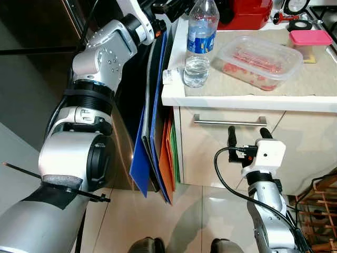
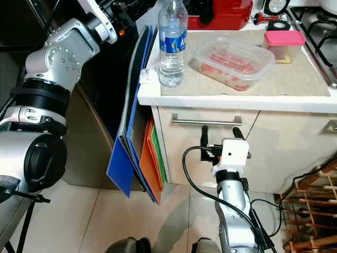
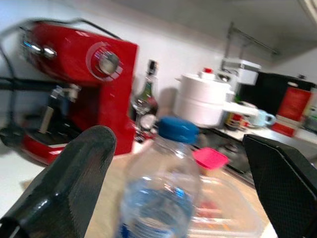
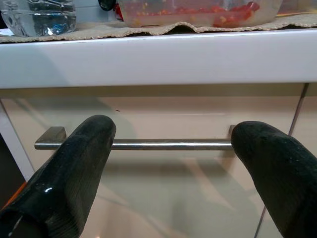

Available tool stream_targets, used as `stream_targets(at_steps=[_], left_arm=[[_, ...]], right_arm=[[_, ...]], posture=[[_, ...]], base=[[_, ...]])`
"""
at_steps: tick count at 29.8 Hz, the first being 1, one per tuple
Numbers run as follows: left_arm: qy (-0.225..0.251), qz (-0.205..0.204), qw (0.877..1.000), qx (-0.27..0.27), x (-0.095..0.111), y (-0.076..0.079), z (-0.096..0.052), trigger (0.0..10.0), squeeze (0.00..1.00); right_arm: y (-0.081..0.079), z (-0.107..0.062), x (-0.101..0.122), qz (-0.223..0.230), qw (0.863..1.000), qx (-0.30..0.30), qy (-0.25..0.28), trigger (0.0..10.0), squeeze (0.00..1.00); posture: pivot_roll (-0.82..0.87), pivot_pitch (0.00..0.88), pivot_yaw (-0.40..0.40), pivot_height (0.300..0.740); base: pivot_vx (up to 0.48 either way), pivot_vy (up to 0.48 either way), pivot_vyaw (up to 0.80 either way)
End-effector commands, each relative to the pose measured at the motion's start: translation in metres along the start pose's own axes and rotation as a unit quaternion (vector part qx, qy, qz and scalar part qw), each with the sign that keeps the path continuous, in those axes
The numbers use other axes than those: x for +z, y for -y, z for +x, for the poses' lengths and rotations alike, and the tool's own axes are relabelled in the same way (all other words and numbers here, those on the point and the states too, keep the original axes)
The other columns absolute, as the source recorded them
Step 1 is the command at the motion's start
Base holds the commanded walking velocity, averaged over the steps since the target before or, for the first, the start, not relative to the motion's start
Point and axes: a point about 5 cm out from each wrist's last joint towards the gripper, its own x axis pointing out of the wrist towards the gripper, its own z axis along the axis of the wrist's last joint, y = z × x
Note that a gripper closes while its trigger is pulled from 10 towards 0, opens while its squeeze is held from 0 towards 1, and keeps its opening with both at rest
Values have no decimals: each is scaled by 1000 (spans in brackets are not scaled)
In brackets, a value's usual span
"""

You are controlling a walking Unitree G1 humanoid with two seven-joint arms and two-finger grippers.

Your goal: Restocking fridge

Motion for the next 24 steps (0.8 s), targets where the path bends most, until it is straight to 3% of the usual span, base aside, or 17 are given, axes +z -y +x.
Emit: stream_targets(at_steps=[1,7,14,17,20,22,24], left_arm=[[-12,1,1000,-19,-2,6,3,10000,0],[-13,-8,999,-46,-4,17,7,10000,0],[-8,11,998,-67,5,23,6,10000,0],[-27,49,998,-35,-6,17,7,10000,0],[-48,110,993,3,-16,12,7,10000,0],[-65,170,983,35,-24,6,6,10000,0],[-71,172,981,60,-30,-1,4,10000,0]], right_arm=[[-6,0,-2,-1,1000,13,-8,10000,0],[-6,-1,-3,-1,1000,13,-9,10000,0],[-7,-1,-4,0,1000,13,-12,10000,0],[-8,0,-4,1,1000,15,-11,10000,0],[-10,1,-4,2,1000,15,-10,10000,0],[-10,1,-4,3,1000,15,-9,10000,0],[-12,1,-4,4,1000,15,-9,10000,0]], posture=[[-79,106,139,740],[-83,107,141,740],[-78,106,141,740],[-76,104,144,740],[-75,102,149,740],[-77,101,150,740],[-80,100,152,740]], base=[[0,0,0],[0,0,0],[0,0,0],[0,0,0],[0,0,0],[0,0,0],[0,0,0]])
